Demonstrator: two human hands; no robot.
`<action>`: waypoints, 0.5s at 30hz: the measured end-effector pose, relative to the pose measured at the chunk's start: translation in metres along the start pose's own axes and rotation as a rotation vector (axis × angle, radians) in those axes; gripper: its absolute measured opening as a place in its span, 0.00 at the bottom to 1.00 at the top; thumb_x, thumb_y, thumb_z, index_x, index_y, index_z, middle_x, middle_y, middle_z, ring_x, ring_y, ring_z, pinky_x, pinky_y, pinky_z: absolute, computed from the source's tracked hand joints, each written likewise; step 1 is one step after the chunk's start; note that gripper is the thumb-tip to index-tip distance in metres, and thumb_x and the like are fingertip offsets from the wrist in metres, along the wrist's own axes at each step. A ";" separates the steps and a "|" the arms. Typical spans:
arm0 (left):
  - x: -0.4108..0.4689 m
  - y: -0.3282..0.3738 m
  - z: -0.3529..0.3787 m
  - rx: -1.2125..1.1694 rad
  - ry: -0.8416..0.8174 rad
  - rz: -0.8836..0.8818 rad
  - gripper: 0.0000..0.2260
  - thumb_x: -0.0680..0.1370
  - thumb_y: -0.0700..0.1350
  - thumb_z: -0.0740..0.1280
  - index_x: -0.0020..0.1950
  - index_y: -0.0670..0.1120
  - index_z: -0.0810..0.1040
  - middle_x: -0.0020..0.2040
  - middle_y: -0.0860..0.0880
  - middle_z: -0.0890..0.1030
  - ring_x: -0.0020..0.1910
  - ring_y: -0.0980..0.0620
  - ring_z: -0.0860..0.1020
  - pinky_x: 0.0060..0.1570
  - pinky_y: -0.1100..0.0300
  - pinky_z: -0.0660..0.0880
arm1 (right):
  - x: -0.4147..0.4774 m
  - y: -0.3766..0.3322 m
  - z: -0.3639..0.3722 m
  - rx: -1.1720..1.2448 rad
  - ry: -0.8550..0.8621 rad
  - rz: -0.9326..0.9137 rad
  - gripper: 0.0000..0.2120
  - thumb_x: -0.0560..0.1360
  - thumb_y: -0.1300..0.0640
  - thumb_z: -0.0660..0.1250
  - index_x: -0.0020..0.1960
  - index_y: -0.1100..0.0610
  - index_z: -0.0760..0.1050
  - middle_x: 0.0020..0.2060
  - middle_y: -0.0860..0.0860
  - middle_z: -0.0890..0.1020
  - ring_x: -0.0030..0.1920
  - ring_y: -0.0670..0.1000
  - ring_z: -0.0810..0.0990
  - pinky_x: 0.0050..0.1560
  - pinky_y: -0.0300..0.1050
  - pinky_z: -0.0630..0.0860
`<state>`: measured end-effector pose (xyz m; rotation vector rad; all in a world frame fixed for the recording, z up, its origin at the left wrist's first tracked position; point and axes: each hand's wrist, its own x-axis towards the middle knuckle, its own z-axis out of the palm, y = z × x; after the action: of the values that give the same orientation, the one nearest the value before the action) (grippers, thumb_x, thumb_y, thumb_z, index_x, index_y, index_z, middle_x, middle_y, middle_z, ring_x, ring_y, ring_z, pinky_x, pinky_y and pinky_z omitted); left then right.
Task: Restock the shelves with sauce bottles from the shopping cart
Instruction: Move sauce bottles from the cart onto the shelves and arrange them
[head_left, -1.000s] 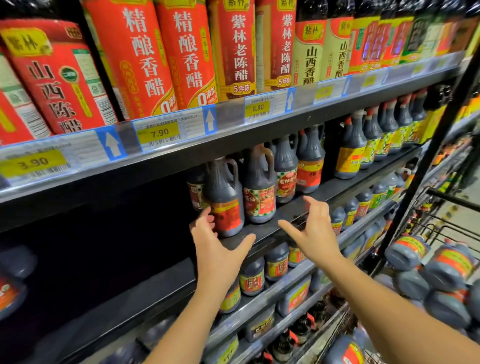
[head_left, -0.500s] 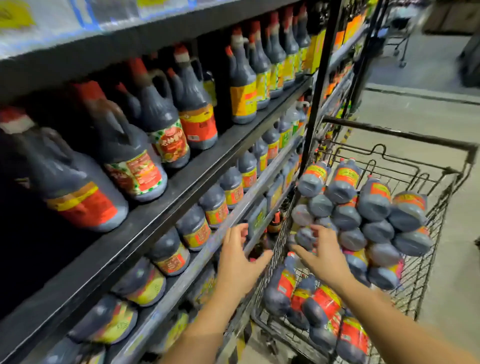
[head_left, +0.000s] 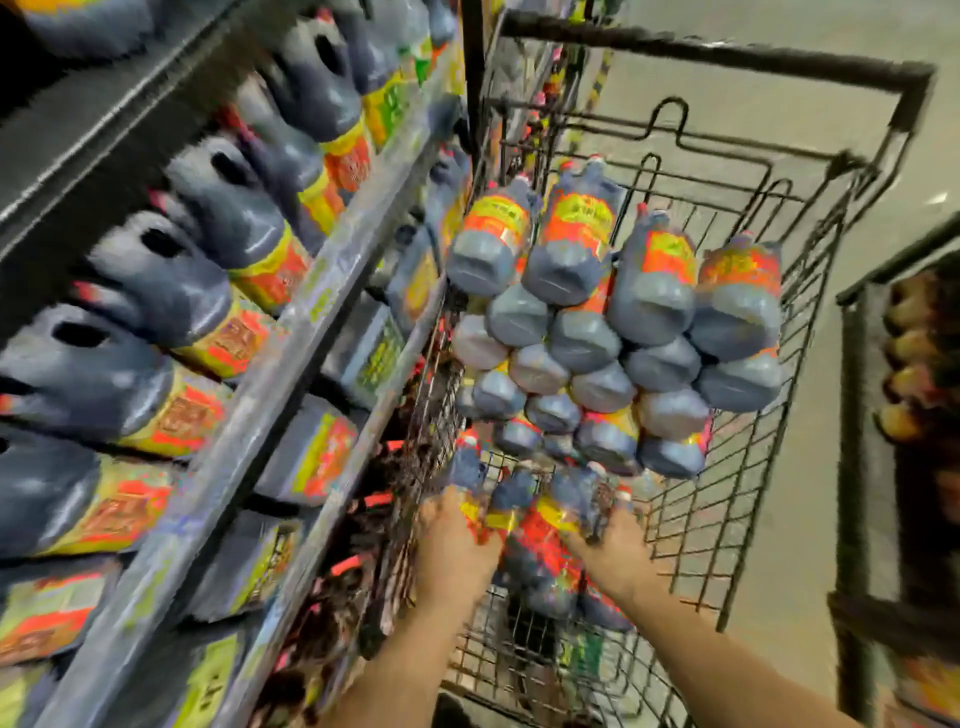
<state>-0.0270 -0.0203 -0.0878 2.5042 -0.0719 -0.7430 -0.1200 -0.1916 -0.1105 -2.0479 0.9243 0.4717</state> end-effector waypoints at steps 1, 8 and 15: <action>0.005 0.001 0.009 0.052 -0.004 -0.034 0.26 0.70 0.51 0.70 0.65 0.44 0.72 0.62 0.42 0.74 0.64 0.42 0.70 0.61 0.51 0.70 | 0.008 0.005 0.006 0.024 -0.031 0.072 0.38 0.75 0.48 0.70 0.75 0.63 0.58 0.71 0.63 0.66 0.71 0.62 0.65 0.70 0.53 0.64; 0.043 -0.003 0.059 0.340 0.007 -0.258 0.48 0.69 0.58 0.73 0.79 0.50 0.45 0.77 0.44 0.52 0.74 0.41 0.56 0.64 0.41 0.67 | 0.060 0.017 0.047 0.390 -0.022 0.522 0.46 0.66 0.44 0.77 0.70 0.68 0.58 0.65 0.62 0.73 0.64 0.60 0.73 0.64 0.53 0.72; 0.070 -0.012 0.091 0.558 0.055 -0.451 0.53 0.67 0.62 0.74 0.76 0.50 0.40 0.76 0.45 0.53 0.73 0.41 0.57 0.63 0.39 0.66 | 0.084 0.010 0.081 0.611 0.075 0.781 0.64 0.55 0.39 0.82 0.74 0.64 0.48 0.68 0.62 0.69 0.67 0.62 0.71 0.64 0.56 0.71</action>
<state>-0.0158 -0.0658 -0.1932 3.1223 0.3664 -0.9281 -0.0718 -0.1675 -0.2147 -1.1142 1.6740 0.4361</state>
